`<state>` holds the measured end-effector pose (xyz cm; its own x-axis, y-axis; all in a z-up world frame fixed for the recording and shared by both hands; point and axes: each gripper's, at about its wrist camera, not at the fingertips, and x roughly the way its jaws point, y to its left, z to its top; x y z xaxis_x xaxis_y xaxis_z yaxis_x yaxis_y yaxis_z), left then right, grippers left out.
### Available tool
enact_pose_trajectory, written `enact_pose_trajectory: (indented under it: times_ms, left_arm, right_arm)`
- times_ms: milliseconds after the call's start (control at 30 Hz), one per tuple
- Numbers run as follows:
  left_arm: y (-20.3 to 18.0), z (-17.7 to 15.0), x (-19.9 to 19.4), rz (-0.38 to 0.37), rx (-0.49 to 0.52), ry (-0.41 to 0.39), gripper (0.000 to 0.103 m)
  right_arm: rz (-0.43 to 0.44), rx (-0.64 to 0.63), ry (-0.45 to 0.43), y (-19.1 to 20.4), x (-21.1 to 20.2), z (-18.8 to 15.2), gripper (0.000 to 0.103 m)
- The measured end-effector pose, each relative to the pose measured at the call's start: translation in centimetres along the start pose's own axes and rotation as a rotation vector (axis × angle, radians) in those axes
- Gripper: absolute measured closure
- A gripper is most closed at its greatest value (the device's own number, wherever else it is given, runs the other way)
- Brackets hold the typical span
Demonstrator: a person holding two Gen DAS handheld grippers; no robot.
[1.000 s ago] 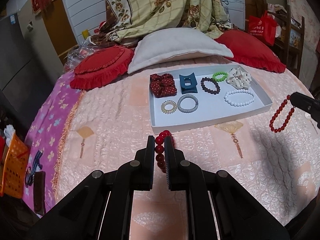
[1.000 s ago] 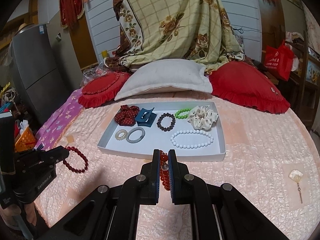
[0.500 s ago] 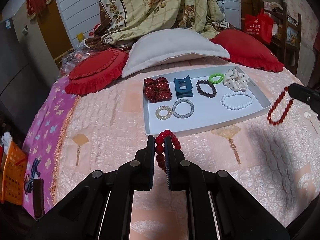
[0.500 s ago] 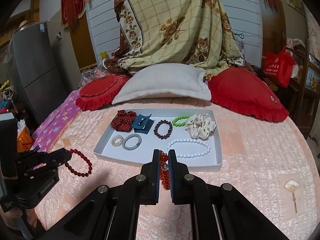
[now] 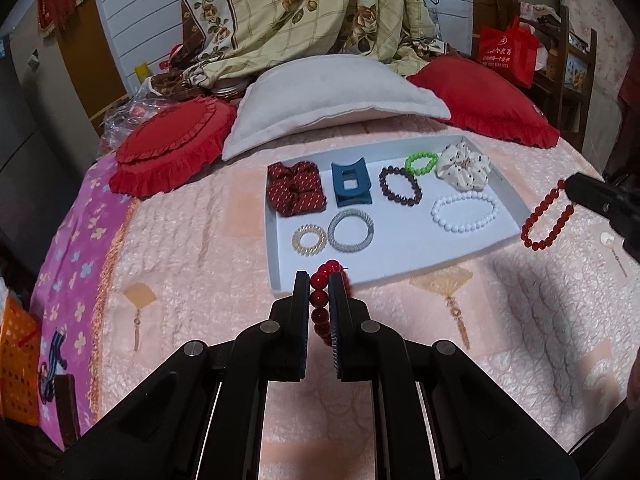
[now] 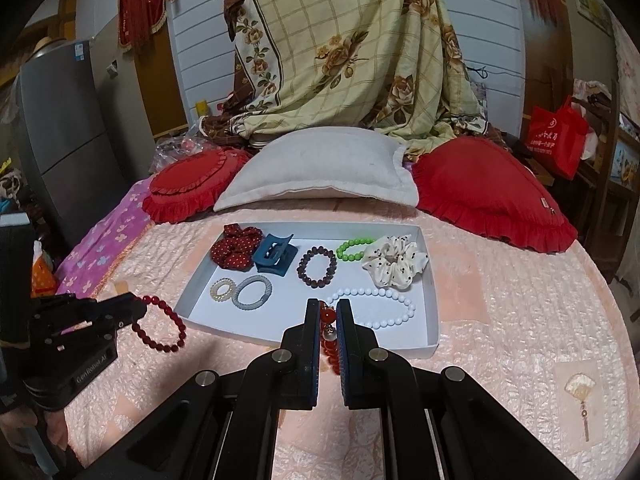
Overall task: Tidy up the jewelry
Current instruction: 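Lift and carry both red bead bracelets toward the tray, then lower both red bracelets into the tray and open both tools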
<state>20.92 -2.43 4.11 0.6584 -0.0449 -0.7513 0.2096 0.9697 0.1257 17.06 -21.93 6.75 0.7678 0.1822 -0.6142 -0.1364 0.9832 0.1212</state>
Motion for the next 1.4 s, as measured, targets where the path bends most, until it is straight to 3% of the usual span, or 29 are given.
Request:
enact_pose_trajectory:
  times_ms: [233, 500, 733, 1133, 1267, 1400]
  left_arm:
    - [-0.7, 2.9, 0.9, -0.050, 0.021, -0.002, 0.095]
    - [-2.5, 5.3, 4.4, -0.287, -0.009, 0.060, 0.095]
    - [-3.2, 4.6, 9.6, -0.411, -0.092, 0.192, 0.095]
    - [-0.6, 2.9, 13.6, -0.324, -0.132, 0.252, 0.095]
    - [-0.9, 2.6, 14.2, -0.292, -0.114, 0.253, 0.095]
    - [-1.6, 2.4, 14.1, -0.232, -0.063, 0.229, 0.095]
  right_arm:
    - [-0.012, 0.012, 0.007, -1.2, 1.2, 1.4, 0.096]
    - [-0.003, 0.025, 0.055, -1.6, 4.2, 2.2, 0.096]
    - [0.023, 0.052, 0.115, -1.4, 7.5, 2.3, 0.096]
    - [0.146, 0.138, 0.183, 0.6, 11.9, 2.6, 0.096]
    - [0.120, 0.194, 0.266, -0.8, 14.6, 0.7, 0.096]
    - [0.085, 0.218, 0.293, -2.3, 15.2, -0.6, 0.096]
